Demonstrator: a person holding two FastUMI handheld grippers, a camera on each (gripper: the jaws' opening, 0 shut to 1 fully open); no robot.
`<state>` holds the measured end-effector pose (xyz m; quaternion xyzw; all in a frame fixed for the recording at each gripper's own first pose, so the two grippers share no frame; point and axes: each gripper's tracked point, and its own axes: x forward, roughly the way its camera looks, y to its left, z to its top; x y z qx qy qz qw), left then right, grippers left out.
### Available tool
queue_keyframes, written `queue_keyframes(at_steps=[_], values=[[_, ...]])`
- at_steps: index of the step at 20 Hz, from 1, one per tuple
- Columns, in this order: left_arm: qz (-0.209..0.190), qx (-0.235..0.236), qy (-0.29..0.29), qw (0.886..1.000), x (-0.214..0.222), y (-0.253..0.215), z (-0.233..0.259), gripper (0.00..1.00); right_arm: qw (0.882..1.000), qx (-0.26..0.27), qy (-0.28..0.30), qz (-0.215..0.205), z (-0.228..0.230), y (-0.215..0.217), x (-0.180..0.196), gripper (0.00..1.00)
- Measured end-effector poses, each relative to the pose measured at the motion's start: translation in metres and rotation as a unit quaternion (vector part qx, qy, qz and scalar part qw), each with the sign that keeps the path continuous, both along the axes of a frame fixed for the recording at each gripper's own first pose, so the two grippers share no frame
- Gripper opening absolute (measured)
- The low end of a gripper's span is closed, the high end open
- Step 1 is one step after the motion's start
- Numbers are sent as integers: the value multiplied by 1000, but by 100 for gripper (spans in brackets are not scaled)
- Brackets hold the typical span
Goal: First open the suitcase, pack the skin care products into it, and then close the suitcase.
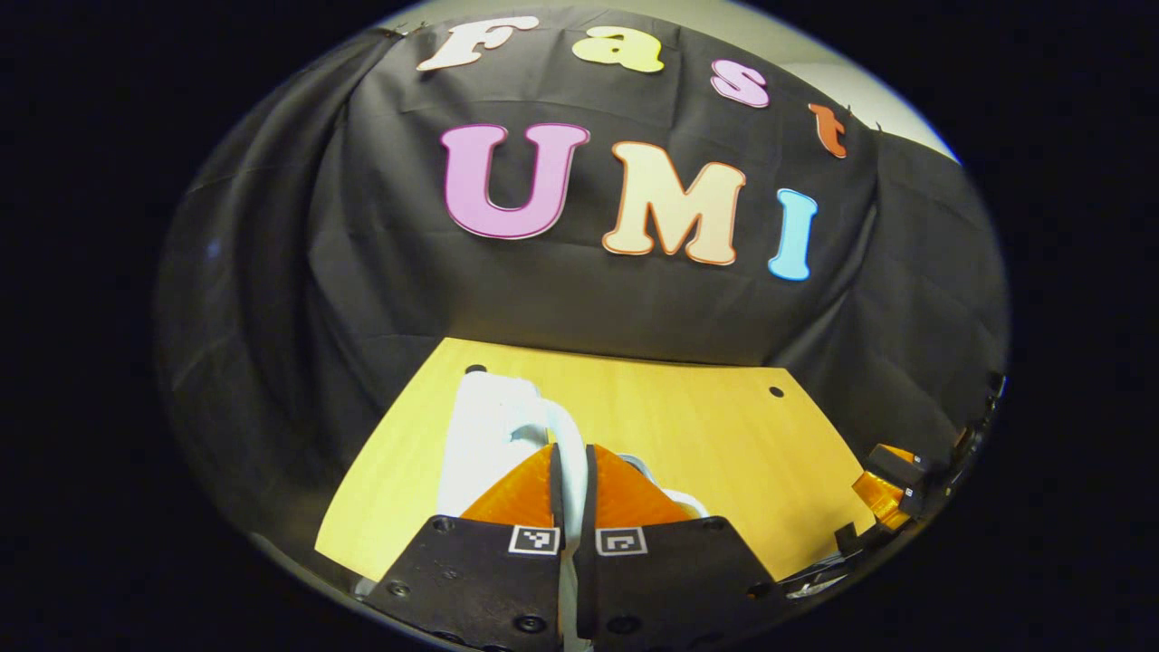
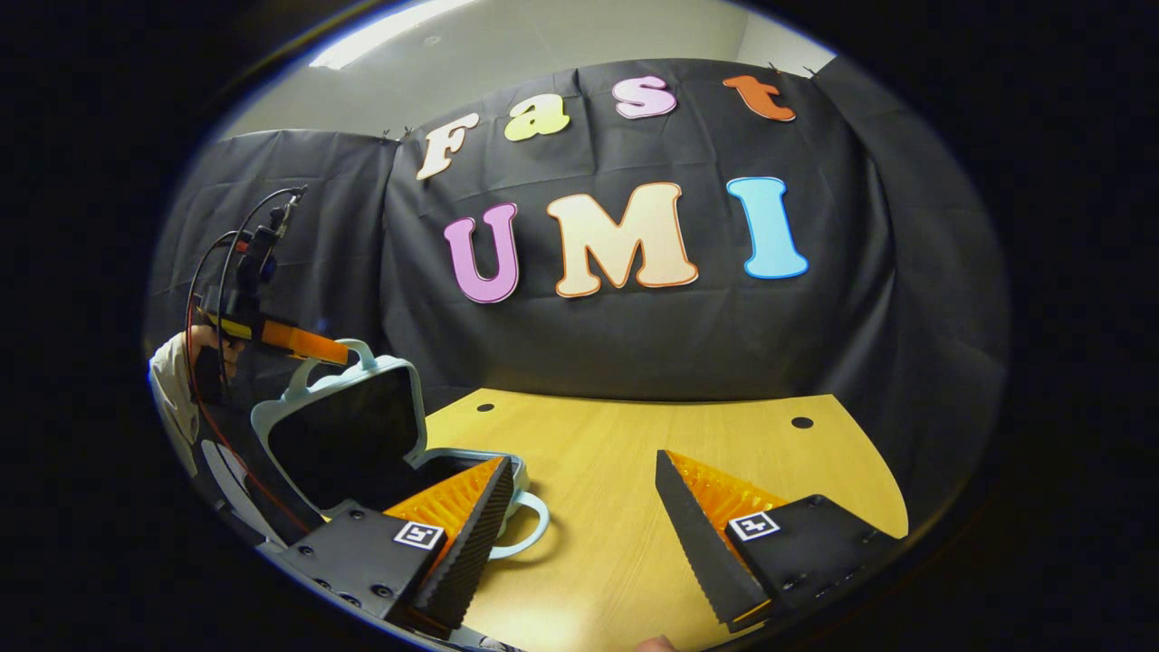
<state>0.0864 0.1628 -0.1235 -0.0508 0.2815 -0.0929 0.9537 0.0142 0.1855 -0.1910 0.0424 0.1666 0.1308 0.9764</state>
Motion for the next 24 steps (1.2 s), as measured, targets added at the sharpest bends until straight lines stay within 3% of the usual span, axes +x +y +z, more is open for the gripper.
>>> queue_keyframes(at_steps=[8,19,22,23,24], values=[[-72,-27,35,996,3,-92,-45,0,1000,-4,2,-24,3,-34,-3,98],[-101,-28,102,989,-13,-154,-118,9,999,-19,2,-39,6,-67,0,98],[-84,-20,60,994,-4,-162,-103,23,999,-14,-15,-35,20,-75,5,98],[-74,-26,38,996,0,-168,-92,32,999,-10,-23,-33,26,-78,8,98],[-60,-30,13,998,3,-172,-79,56,999,-4,-32,-29,34,-81,11,98]])
